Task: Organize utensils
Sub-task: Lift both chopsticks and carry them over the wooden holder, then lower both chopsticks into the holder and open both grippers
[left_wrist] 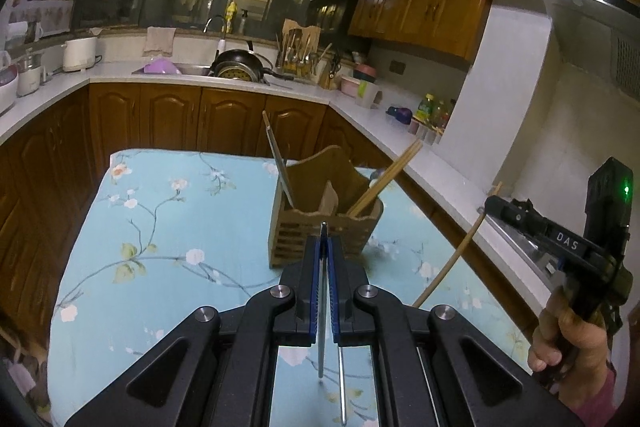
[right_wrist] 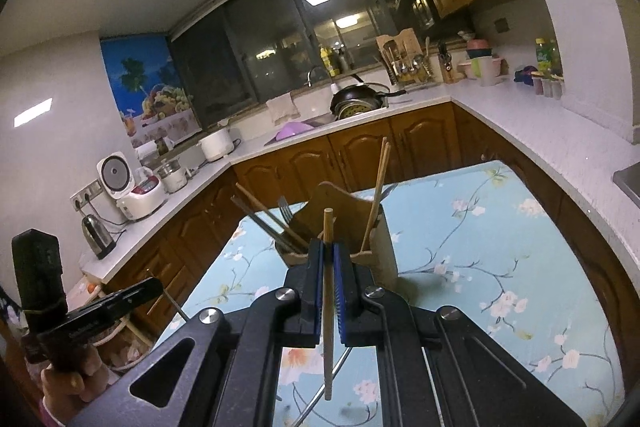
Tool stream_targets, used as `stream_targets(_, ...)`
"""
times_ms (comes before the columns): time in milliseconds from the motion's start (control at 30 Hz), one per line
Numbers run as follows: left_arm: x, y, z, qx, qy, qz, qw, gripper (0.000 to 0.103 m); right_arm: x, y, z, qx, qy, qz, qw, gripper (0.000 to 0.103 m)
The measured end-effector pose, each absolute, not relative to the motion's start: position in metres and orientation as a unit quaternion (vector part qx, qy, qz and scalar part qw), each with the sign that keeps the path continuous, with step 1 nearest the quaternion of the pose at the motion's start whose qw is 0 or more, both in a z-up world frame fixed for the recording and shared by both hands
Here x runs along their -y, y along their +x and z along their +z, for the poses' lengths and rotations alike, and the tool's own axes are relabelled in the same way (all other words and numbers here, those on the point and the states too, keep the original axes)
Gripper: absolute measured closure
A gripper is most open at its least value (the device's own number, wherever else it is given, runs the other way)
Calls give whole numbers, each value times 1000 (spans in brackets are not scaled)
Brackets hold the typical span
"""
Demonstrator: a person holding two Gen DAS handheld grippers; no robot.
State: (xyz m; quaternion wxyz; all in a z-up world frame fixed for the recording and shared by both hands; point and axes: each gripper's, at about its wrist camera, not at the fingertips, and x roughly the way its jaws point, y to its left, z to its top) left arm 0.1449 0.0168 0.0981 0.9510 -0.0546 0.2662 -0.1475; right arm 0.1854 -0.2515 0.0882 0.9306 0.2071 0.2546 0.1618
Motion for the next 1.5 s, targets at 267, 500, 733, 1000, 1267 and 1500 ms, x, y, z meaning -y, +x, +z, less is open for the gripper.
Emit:
stream_targets(267, -18, 168, 118, -227, -54, -147, 961, 101, 263, 206, 104, -228, 216, 145, 938, 98)
stream_targets(500, -9, 202, 140, -182, -46, -144, 972, 101, 273, 234, 130, -180, 225, 125, 950, 98)
stream_targets(733, -2, 239, 145, -146, -48, -133, 979, 101, 281, 267, 151, -139, 224, 98, 960, 98)
stream_targets(1000, 10, 272, 102, -141, -57, -115, 982, 101, 268, 290, 136, -131, 201, 84, 967, 98)
stream_targets(1267, 29, 296, 54, -178, -49, -105, 977, 101, 258, 294, 98, -157, 203, 84, 963, 98)
stream_targets(1500, 29, 306, 47, -210, -51, -100, 971, 101, 255, 301, 64, -205, 216, 87, 951, 97)
